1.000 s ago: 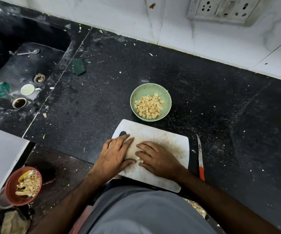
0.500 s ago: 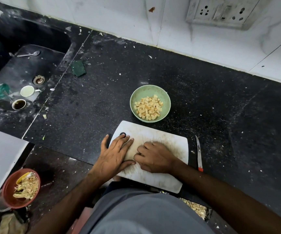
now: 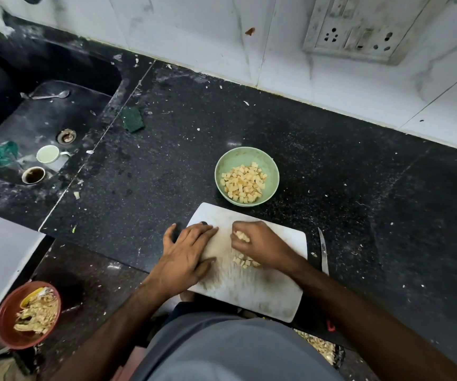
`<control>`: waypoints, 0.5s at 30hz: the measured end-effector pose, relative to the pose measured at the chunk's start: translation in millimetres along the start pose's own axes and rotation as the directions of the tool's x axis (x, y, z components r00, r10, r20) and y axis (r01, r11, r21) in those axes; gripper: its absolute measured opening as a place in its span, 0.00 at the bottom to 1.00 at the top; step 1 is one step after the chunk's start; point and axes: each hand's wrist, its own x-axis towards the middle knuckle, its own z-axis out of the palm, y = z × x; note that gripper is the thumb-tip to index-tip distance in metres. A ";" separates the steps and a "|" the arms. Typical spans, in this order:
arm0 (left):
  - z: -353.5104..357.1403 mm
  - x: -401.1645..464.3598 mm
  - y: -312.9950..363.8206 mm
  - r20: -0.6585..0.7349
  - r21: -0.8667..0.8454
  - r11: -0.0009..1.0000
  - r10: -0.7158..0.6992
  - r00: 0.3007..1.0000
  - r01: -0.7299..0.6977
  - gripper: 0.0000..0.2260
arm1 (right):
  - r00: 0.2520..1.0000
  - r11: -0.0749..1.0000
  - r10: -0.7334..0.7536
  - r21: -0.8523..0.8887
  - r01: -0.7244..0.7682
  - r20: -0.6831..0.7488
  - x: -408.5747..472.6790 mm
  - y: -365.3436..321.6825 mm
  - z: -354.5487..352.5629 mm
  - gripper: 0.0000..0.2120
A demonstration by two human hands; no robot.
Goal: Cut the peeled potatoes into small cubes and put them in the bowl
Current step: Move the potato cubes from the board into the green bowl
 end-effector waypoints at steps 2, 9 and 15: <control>-6.7 6.6 4.1 -0.045 -0.093 0.995 -0.041 0.998 0.036 0.27 | 0.979 0.913 0.184 0.355 -0.201 0.083 2.0 -4.9 -13.6 0.11; -24.6 60.3 19.9 -0.006 -0.664 0.706 -0.335 0.942 0.247 0.28 | 0.845 0.456 0.292 0.712 -0.535 0.448 9.0 -32.2 -51.9 0.09; -26.1 107.5 22.8 0.043 -0.826 0.484 -0.455 0.889 0.288 0.25 | 0.951 0.587 0.275 0.758 -0.284 0.144 61.6 -60.2 -106.7 0.09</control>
